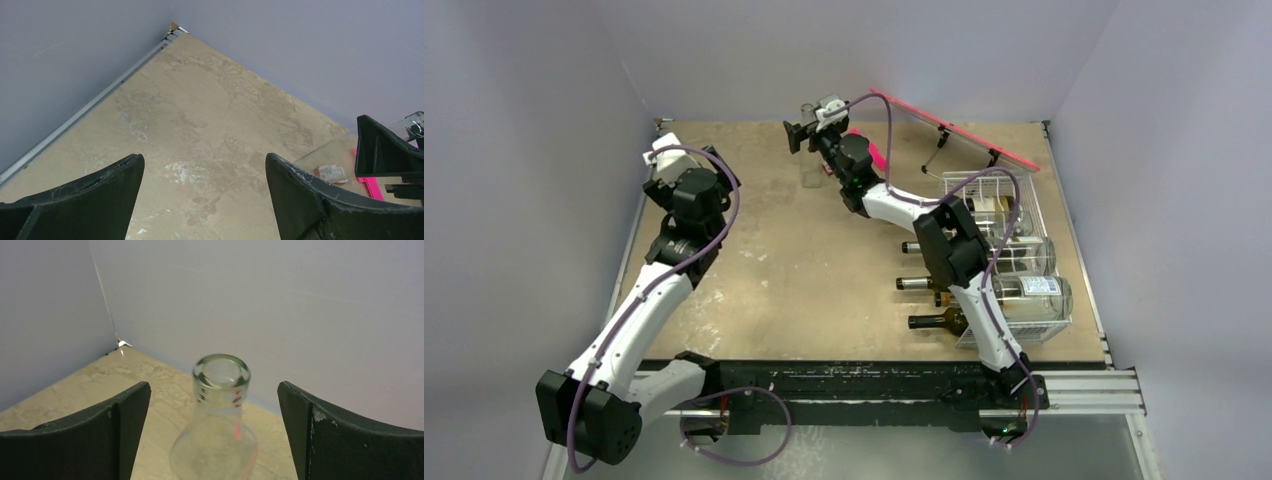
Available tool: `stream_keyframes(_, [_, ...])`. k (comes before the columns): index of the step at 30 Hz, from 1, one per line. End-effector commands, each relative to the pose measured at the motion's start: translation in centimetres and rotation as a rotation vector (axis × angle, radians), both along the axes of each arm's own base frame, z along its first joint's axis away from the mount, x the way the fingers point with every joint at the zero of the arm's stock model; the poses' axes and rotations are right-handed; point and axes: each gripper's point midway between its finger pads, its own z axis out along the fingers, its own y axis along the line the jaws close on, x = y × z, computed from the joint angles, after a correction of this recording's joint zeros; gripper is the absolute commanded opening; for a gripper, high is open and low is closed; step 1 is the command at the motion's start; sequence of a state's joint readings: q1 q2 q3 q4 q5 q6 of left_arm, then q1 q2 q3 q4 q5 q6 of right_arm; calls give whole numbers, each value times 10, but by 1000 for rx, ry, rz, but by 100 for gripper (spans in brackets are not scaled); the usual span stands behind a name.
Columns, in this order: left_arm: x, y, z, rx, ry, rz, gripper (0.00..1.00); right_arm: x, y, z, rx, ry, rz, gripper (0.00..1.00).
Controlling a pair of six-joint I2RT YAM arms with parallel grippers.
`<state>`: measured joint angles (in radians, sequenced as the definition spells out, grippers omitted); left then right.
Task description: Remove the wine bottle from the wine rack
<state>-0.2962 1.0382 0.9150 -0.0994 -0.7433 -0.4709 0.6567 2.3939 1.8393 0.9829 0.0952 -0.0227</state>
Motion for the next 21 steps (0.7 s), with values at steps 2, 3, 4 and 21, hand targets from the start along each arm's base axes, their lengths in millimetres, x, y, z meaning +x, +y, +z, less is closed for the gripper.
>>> stream_keyframes(2, [7,-8,14,22,-13,-12,90,-32,-17,103,38,-116,-17,100])
stream_keyframes(3, [8,-9,13,22,-10,-14,90,-36,-20,107,36,-110,-15,100])
stream_keyframes(4, [8,-9,12,23,-8,-15,90,-40,-23,111,35,-100,-11,100])
stream_keyframes(21, [1,-5,22,34,-50,-9,93,-172,-79,132,-110,114,161,100])
